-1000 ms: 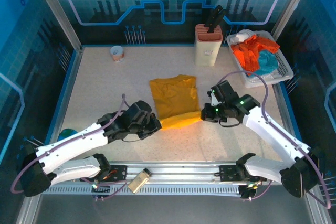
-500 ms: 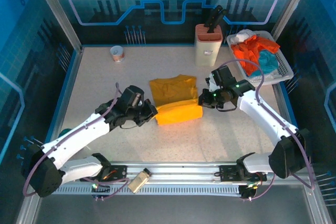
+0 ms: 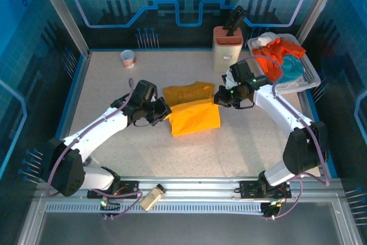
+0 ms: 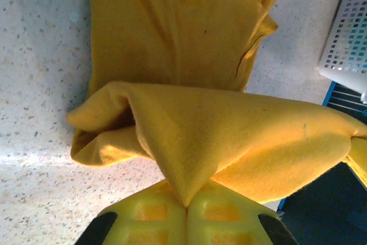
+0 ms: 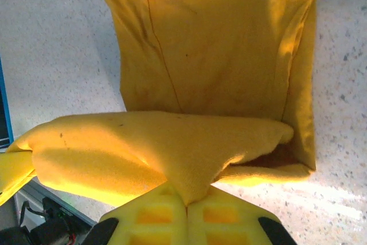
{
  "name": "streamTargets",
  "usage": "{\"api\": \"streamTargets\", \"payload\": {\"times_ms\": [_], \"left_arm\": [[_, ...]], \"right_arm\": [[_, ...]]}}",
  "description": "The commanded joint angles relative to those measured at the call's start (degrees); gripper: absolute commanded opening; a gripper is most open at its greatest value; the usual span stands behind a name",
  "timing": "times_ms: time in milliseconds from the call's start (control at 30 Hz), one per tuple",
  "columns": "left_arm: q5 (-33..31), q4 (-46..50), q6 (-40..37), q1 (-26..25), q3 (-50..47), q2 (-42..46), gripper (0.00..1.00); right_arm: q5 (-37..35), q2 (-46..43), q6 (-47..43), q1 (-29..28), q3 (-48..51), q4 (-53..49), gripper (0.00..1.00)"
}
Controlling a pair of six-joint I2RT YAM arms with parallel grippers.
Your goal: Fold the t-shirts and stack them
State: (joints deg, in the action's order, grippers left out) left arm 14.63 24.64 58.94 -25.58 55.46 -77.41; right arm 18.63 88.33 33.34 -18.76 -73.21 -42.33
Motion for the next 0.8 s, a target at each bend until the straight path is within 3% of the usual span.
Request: {"api": "streamTargets", "payload": {"times_ms": [0,367,767], "left_arm": [[2.7,-0.8,-3.1,1.6,3.4,-2.5,0.00],[7.7,-3.6,-5.4,6.4,8.1,-12.3,0.00],[8.4,-4.0,-7.2,9.3,12.6,-19.2,0.00]], "right_arm": [[1.7,1.9,-1.1,1.4,-3.4,1.1,0.00],[4.9,11.8,-2.8,3.7,-10.2,2.1,0.00],[6.9,20.8,-3.3,4.8,-18.1,2.4,0.00]]}}
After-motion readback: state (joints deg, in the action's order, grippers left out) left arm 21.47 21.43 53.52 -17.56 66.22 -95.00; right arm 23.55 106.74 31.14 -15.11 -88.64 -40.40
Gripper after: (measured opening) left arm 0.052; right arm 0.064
